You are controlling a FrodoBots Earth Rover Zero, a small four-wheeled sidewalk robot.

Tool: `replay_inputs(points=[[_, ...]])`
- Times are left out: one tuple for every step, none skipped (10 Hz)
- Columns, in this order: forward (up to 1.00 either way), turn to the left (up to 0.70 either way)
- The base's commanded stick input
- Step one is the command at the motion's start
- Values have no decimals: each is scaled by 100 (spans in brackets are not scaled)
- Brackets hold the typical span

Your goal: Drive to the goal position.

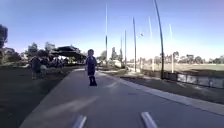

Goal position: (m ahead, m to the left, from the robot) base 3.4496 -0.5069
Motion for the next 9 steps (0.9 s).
replay_inputs(points=[[0, -100], [0, -100], [0, -100], [0, -100], [0, -100], [0, -100], [0, -100], [0, -100], [0, -100]])
